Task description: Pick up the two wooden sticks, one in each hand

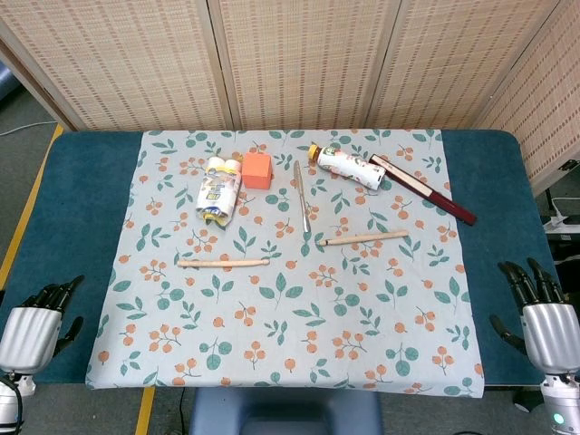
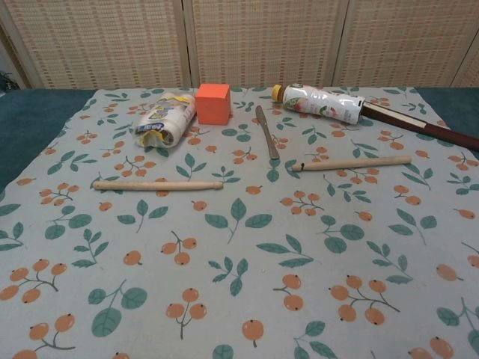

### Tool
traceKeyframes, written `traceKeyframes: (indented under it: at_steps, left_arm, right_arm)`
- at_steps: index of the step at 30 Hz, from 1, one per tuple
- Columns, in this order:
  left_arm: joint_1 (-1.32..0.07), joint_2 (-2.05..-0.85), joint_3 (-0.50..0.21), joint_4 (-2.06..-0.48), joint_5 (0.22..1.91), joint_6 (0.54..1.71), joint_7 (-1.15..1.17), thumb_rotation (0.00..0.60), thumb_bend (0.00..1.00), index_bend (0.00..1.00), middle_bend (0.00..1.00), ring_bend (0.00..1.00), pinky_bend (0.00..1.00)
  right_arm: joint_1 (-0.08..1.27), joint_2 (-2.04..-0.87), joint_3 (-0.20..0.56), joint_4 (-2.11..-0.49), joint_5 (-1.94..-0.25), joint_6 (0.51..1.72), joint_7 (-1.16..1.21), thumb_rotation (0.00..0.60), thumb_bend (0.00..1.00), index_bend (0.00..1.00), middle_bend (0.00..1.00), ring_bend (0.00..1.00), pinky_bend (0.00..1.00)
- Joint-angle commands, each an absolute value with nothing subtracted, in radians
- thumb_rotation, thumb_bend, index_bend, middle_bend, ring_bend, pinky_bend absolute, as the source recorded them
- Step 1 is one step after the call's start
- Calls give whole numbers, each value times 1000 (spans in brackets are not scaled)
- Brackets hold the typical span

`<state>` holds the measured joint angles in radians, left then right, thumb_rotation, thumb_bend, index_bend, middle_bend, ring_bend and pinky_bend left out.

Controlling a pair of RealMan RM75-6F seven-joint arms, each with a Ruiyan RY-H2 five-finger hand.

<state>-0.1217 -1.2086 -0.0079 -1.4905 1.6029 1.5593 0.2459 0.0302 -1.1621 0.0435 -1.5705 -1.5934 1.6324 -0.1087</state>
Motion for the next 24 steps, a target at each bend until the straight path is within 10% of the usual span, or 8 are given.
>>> traceKeyframes:
  at_steps: [1,8,16,24]
  left_arm:
    - [-122,-1211,-10,-1488,1600,1550,249,600,357,139,305,286,558]
    - [-127,-1239,-19,-1465,1608,1556,252,600,357,139,256,332,583]
    - [-189,-1412,-66,-1381,1620,1534,301,600,357,139,267,864,996]
    - [-311,-1504,-87,-1434,1599,1356,383,600,369,132,271,932,1000]
  right_arm:
    - [32,-1162,43,-1570,-1592,1623,-107,600,153,114,128,0,158]
    - [37,-1160,36,-1568,-1621,1619,-73,600,154,117,128,0,158]
    - [68,-1176,14,-1478,-1723,1634,64,600,153,118,129,0,158]
    - [52,-1174,21,-1466,-1740,1697,105,600,153,120,129,0,158]
